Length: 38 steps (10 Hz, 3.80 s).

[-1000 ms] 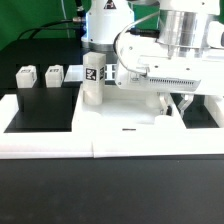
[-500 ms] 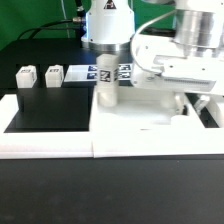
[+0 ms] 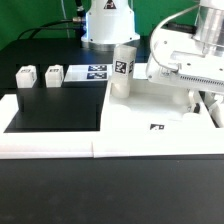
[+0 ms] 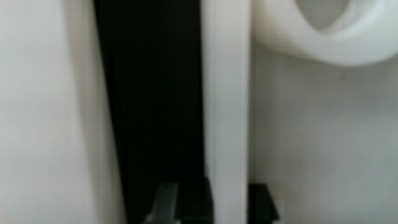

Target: Assemble square table

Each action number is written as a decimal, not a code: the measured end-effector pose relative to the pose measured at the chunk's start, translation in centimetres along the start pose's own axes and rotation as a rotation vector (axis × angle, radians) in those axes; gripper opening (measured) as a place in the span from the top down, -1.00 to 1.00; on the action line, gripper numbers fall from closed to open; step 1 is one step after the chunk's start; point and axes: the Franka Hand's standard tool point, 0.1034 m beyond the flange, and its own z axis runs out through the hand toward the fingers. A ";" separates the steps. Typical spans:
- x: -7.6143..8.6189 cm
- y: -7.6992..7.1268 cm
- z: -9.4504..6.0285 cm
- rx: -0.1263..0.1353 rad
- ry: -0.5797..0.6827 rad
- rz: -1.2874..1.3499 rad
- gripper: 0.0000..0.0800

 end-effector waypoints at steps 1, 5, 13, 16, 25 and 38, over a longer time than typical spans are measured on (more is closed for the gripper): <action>0.0 0.0 0.1 0.000 0.001 0.001 0.87; -0.4 -2.2 0.2 0.032 0.008 0.027 -0.07; -0.6 -3.1 0.5 0.039 0.011 0.041 -0.62; -0.9 -3.2 -1.4 0.086 0.007 0.072 -0.62; 0.9 -15.1 -7.7 0.227 -0.034 0.611 -0.62; 6.0 -24.6 -4.5 0.402 0.011 1.692 -0.62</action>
Offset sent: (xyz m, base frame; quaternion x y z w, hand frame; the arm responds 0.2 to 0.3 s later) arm 0.0000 0.0000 0.0000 0.0000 0.0000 0.0000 1.0000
